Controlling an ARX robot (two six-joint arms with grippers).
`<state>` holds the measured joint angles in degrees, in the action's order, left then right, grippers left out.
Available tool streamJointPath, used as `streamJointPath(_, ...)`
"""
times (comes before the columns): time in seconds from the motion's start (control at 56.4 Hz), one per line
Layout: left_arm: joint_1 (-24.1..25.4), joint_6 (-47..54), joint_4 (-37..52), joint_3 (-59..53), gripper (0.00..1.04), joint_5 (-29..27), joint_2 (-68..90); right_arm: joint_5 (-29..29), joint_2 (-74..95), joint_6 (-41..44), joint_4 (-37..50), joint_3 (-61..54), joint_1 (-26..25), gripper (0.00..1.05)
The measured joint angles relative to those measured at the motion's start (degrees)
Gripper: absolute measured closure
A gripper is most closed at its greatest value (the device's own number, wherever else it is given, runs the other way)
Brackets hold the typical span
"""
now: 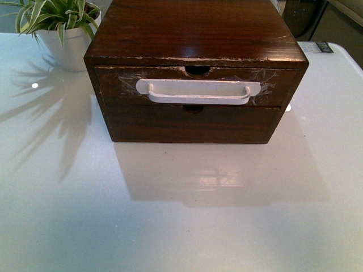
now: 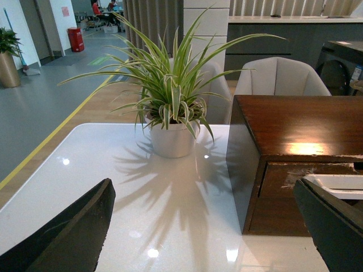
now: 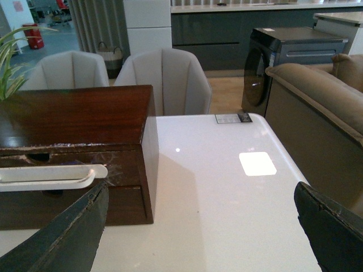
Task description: Open drawer
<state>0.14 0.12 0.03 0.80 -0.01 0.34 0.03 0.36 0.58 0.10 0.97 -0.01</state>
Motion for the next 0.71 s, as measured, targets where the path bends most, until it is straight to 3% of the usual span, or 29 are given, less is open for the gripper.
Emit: streamJointPath(0.709, 0.0, 0.0, 0.0, 0.0, 0.08, 0.0, 0.0, 0.0, 0.0, 0.0, -0.02, 0.0, 0.0, 0.09)
